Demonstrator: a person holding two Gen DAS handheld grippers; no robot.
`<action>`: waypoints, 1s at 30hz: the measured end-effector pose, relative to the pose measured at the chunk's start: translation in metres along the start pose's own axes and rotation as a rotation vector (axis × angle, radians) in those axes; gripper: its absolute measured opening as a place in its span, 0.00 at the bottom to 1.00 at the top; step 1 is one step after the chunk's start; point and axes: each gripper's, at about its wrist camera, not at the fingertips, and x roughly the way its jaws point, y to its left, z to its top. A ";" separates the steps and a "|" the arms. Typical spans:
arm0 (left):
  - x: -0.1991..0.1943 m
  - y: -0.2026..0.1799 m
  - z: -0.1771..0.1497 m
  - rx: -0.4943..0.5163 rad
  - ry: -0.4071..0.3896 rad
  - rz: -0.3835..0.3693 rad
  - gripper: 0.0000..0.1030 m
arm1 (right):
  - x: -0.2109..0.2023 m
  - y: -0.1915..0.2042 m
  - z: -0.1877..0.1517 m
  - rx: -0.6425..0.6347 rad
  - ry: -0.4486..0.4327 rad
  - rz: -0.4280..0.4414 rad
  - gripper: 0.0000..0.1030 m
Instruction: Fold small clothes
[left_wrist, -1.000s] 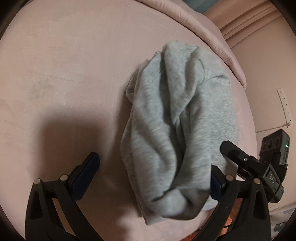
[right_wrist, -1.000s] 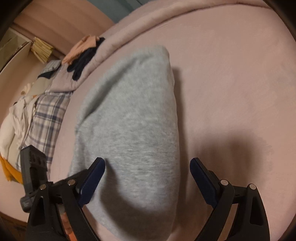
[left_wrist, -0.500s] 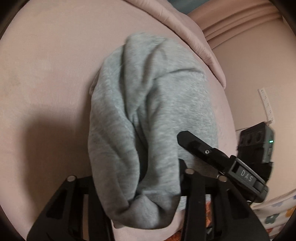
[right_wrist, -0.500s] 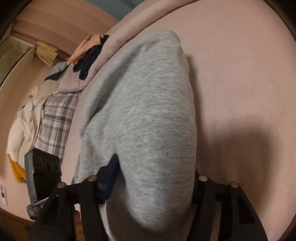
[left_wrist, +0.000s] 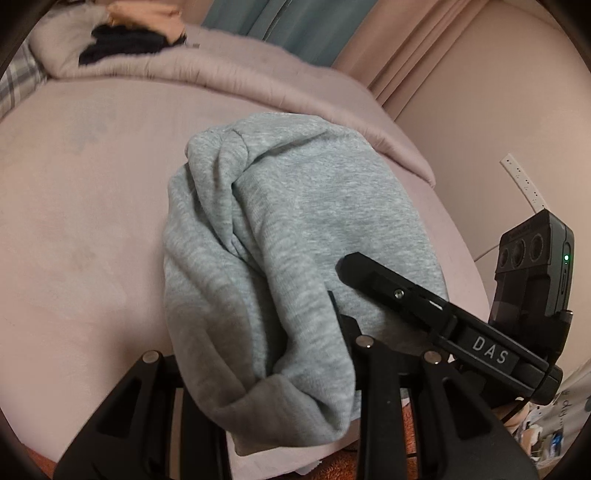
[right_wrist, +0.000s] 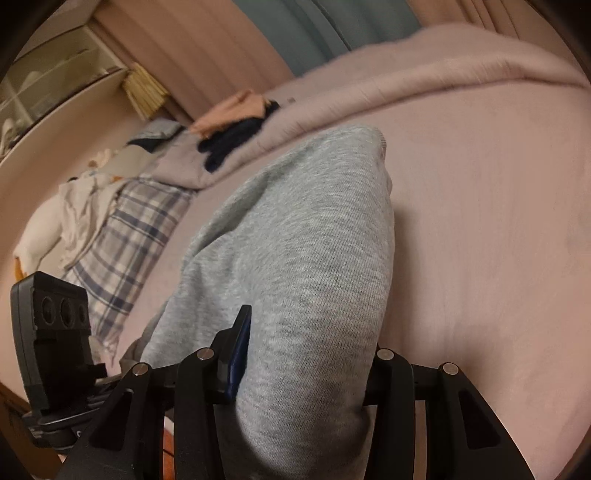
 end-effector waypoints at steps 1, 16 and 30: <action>-0.006 -0.003 0.000 0.012 -0.014 0.004 0.28 | -0.004 0.003 0.001 -0.009 -0.011 0.001 0.45; -0.057 -0.015 -0.006 0.096 -0.133 0.076 0.28 | -0.017 0.036 0.016 -0.109 -0.098 0.016 0.45; 0.001 0.029 0.025 0.040 -0.121 0.094 0.28 | 0.041 0.025 0.038 -0.112 -0.033 -0.044 0.45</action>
